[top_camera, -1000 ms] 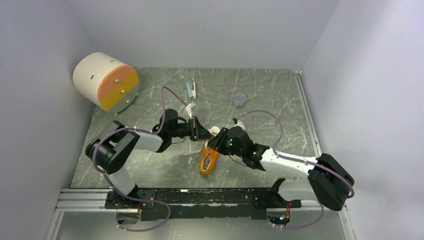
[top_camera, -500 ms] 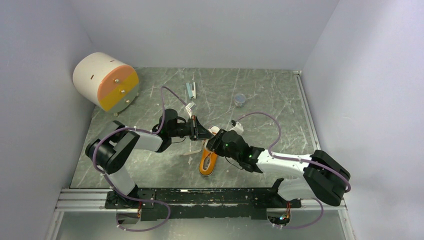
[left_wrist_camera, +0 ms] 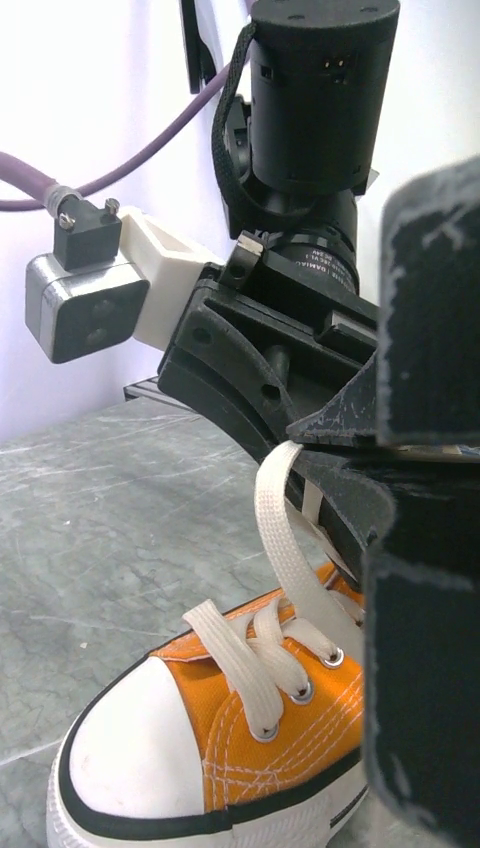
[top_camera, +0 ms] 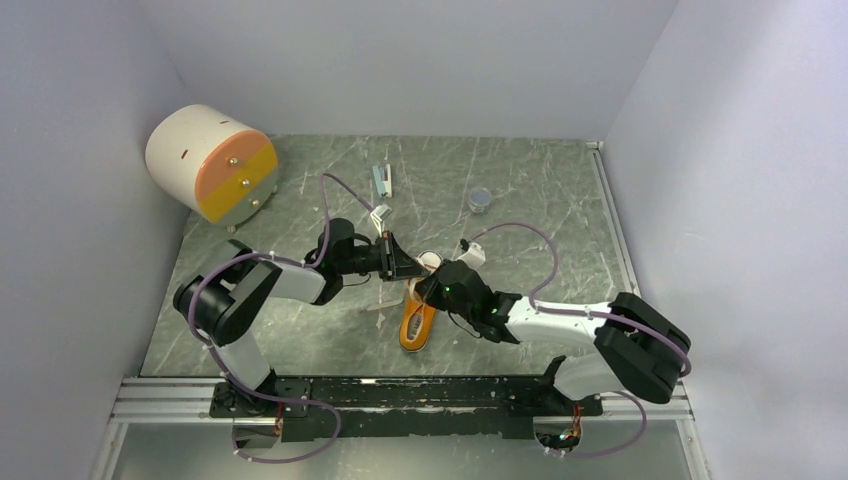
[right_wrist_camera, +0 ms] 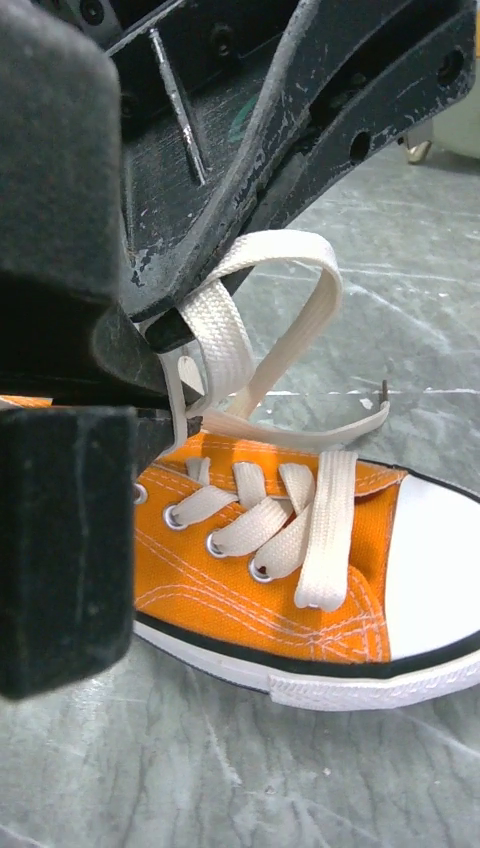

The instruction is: Tie the shoes

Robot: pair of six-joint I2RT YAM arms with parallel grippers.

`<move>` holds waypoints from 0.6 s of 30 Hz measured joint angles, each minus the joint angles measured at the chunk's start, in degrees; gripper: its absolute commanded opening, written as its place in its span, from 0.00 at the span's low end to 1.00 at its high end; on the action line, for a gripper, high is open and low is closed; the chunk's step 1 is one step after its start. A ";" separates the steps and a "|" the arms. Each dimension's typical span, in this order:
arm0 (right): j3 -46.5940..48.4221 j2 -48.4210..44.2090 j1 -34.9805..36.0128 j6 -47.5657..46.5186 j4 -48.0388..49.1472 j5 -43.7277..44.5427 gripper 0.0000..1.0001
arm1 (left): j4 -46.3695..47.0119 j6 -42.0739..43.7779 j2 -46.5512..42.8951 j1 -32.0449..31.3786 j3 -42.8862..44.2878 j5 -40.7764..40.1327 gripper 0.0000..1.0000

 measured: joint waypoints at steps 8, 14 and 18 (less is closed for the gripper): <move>8.26 -7.10 -0.81 -5.05 -20.98 -7.96 0.00 | -0.85 0.42 0.00 -0.04 0.00 2.12 0.05; 15.15 -8.68 -2.99 -12.96 -39.56 -23.02 0.00 | -4.66 2.21 -0.15 -0.17 0.72 4.31 0.05; 23.58 -3.54 -5.77 -21.68 -53.90 -30.53 0.00 | -7.30 3.28 -0.26 -0.81 1.03 6.73 0.05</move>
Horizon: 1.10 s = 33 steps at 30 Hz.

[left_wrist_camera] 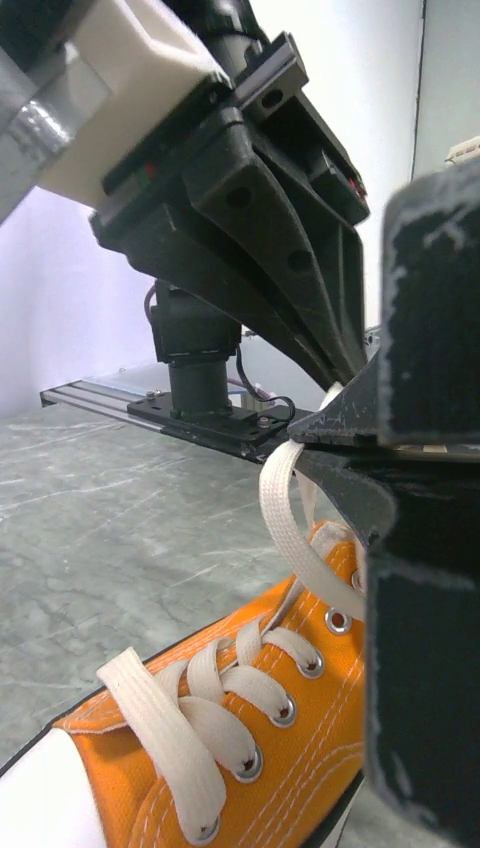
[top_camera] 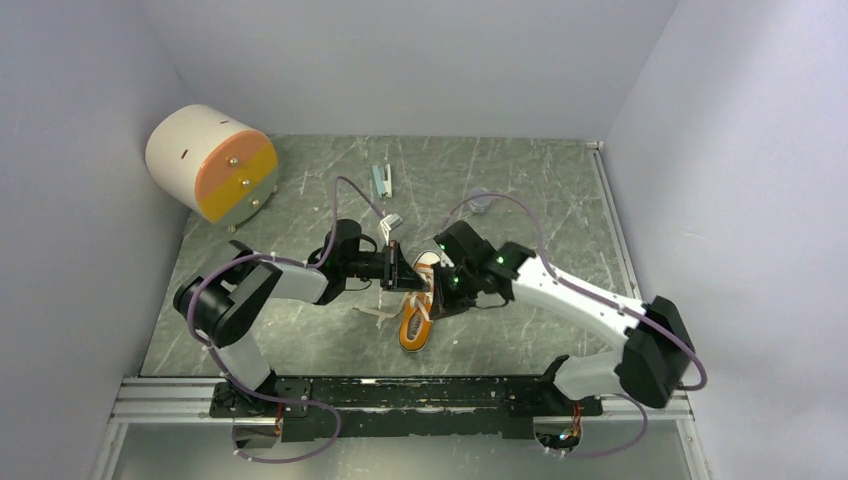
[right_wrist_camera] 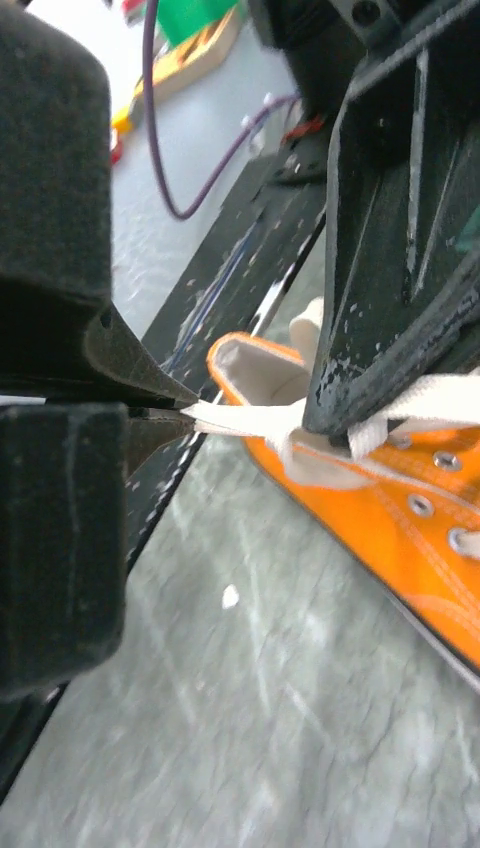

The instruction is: Tie the shoes

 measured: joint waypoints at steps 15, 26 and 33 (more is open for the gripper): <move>14.86 15.72 -2.93 -8.24 -24.37 16.15 0.00 | -2.56 2.32 -0.31 -0.52 0.00 -1.53 0.05; 4.92 5.46 -26.77 -11.21 -19.08 21.75 0.55 | -2.32 2.27 -0.44 1.14 -0.02 -5.18 0.05; -6.80 -5.95 -31.95 -14.01 -1.11 -7.67 0.66 | -1.86 1.73 -0.44 1.14 -0.02 -5.68 0.05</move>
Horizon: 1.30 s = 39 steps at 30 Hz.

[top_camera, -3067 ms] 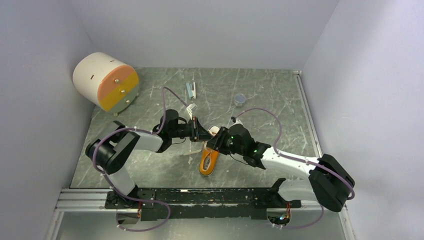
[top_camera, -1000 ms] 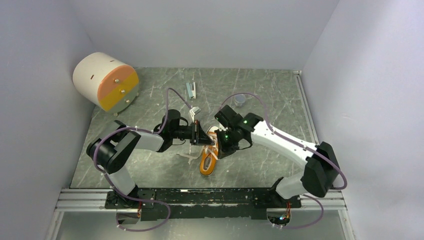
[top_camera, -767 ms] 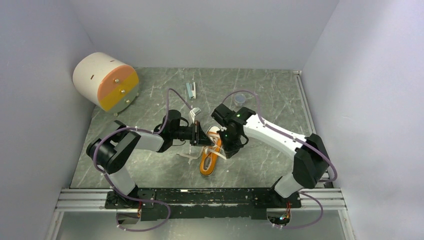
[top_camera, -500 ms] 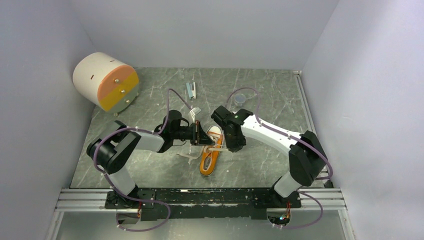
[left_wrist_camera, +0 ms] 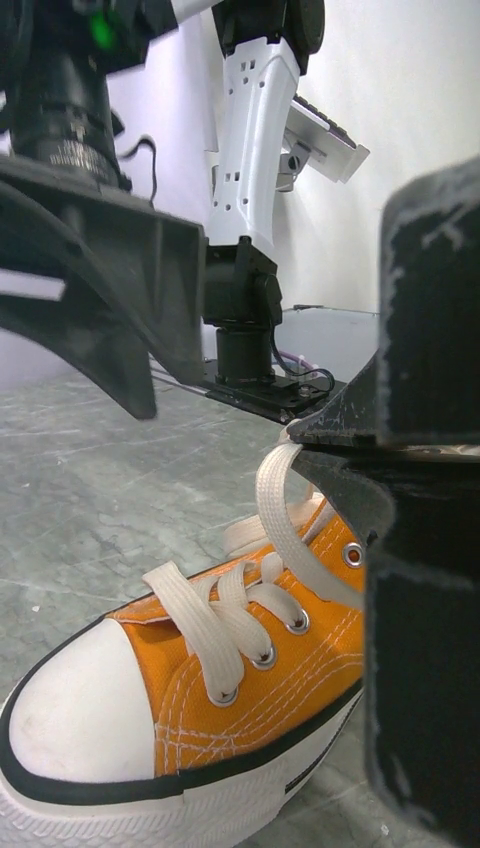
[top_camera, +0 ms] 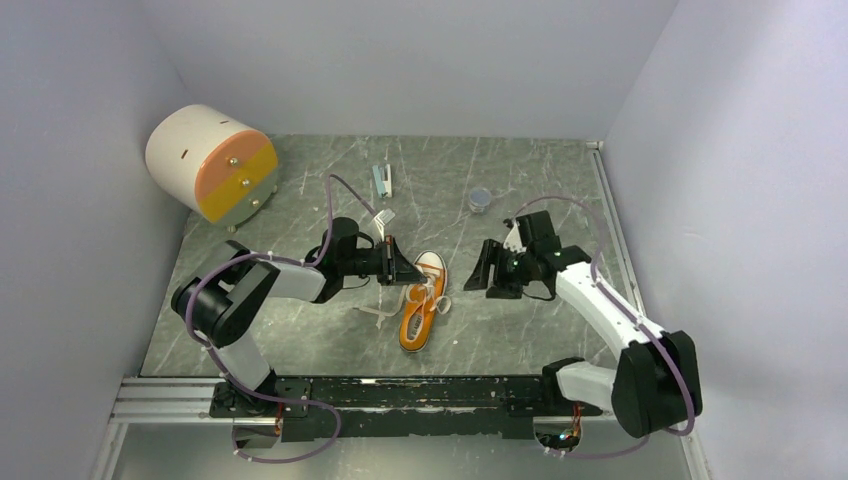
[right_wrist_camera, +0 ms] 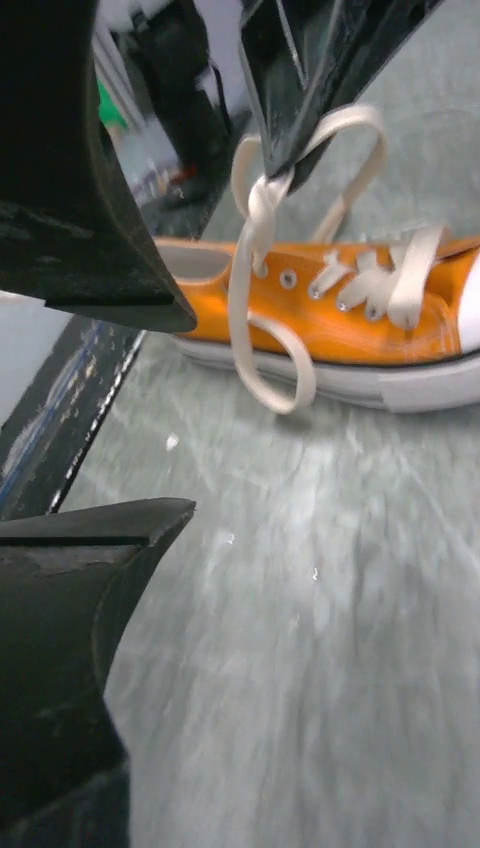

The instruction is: Tie the shoes

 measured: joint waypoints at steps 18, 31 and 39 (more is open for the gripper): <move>-11.34 15.69 5.49 10.95 26.80 -13.66 0.49 | -0.26 0.13 0.00 0.00 -0.33 -0.28 0.05; -17.99 16.94 8.20 32.02 40.04 -11.19 0.35 | 0.11 -0.33 -0.44 0.00 -0.68 -0.72 0.05; -18.49 15.28 9.64 40.39 41.55 -8.39 0.00 | 0.61 -0.74 -1.46 -0.02 -2.47 -1.86 0.07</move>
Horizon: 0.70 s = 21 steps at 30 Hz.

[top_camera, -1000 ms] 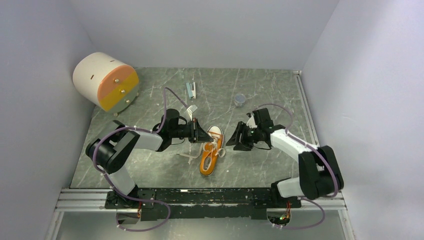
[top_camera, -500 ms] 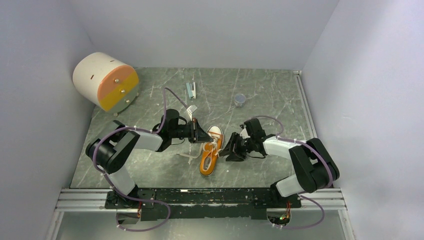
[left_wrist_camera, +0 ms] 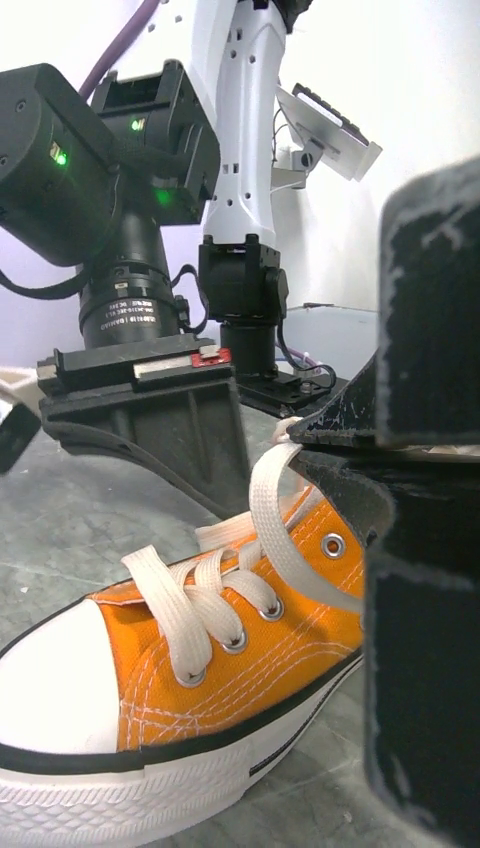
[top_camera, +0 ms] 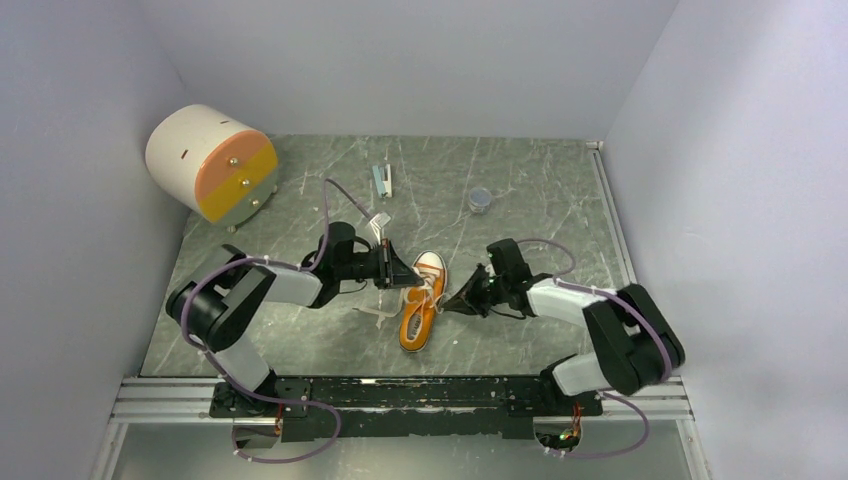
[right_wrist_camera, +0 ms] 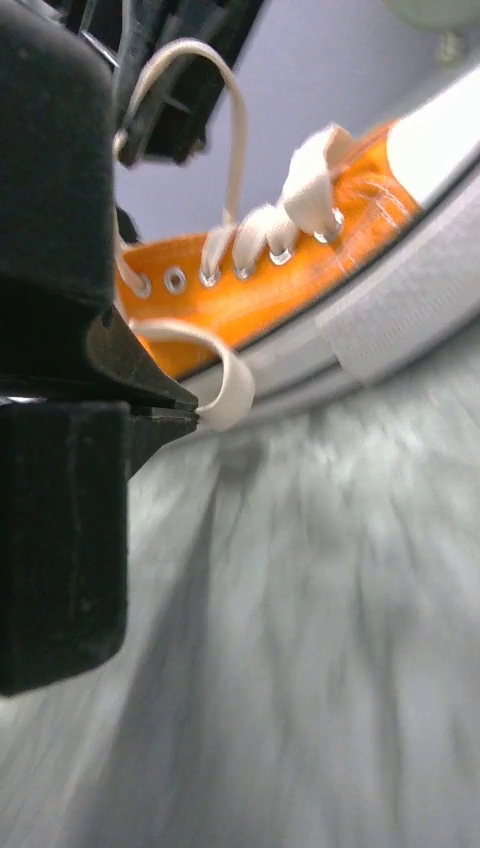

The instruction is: Tie the shoes

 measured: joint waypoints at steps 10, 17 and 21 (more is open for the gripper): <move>6.25 -13.49 -2.73 -16.06 -26.27 20.20 0.00 | -16.87 8.90 -8.68 0.20 0.83 -4.50 0.77; 7.34 -13.70 -2.73 -21.99 -30.67 21.57 0.00 | -50.84 27.65 -19.89 0.46 11.65 -23.87 0.53; 9.09 -13.64 -2.73 -23.96 -31.52 22.10 0.00 | -56.76 36.68 -16.74 0.37 13.35 -25.77 0.48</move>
